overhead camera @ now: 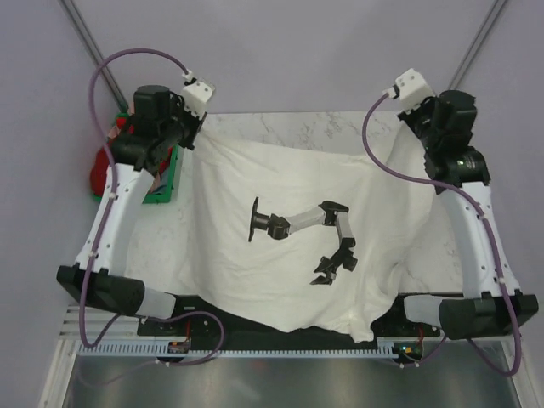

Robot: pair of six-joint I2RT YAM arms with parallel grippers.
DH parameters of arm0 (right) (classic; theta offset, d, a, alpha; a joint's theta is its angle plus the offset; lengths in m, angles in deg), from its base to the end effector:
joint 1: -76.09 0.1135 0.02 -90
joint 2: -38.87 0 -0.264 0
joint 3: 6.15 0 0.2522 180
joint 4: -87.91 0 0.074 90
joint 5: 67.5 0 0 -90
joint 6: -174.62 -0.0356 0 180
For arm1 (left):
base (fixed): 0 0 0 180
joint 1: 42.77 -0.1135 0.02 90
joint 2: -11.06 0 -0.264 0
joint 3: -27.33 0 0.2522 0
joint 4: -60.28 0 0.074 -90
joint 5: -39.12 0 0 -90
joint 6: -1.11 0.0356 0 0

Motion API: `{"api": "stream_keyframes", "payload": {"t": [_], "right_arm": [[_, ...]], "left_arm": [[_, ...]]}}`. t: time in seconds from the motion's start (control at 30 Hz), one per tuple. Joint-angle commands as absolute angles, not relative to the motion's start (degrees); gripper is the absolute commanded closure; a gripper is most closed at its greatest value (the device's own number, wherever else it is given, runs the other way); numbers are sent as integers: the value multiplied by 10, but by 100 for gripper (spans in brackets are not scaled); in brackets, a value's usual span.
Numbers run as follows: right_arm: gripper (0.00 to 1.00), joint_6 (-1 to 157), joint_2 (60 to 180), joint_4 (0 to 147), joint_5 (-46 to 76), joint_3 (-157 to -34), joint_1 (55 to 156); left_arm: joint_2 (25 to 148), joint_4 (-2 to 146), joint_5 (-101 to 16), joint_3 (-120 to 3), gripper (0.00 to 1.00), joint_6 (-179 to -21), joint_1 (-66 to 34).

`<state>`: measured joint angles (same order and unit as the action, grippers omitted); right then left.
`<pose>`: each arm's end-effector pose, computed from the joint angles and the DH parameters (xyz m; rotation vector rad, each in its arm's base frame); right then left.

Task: Fold and stack the t-shirts
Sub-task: Flatten the tshirt out

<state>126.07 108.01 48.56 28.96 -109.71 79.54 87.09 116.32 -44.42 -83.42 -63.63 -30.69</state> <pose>0.2428 0.0106 0.4934 -0.5640 1.5939 -0.5944 0.2587 -0.0595 0.4736 0.6916 1.8132 0.0433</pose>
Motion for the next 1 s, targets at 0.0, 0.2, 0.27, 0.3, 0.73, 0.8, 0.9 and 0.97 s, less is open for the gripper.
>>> {"api": "stream_keyframes", "payload": {"t": [0.0, 0.2, 0.27, 0.3, 0.73, 0.8, 0.9, 0.97], "right_arm": [[100, 1275, 1131, 542, 298, -1037, 792], [100, 1266, 1301, 604, 310, -1022, 792], [100, 1261, 1353, 610, 319, -1078, 792], [100, 1260, 1403, 615, 328, -1098, 792], [100, 1247, 1700, 633, 369, -1464, 793], [100, 1262, 1731, 643, 375, -1491, 794], [100, 1278, 1761, 654, 381, -1538, 800], [100, 1287, 1767, 667, 381, -1553, 805]], "left_arm": [[947, 1130, -418, -831, 98, -625, -310], [1165, 1121, -430, -915, 98, -640, -309], [1211, 1120, -442, -963, 98, -638, -313], [1257, 1121, -445, -981, 98, -640, -315], [1407, 1090, -428, -1140, 98, -708, -355], [1418, 1088, -426, -1160, 98, -717, -357], [1423, 1079, -424, -1168, 98, -717, -358], [1423, 1066, -426, -1167, 98, -716, -359]]}}
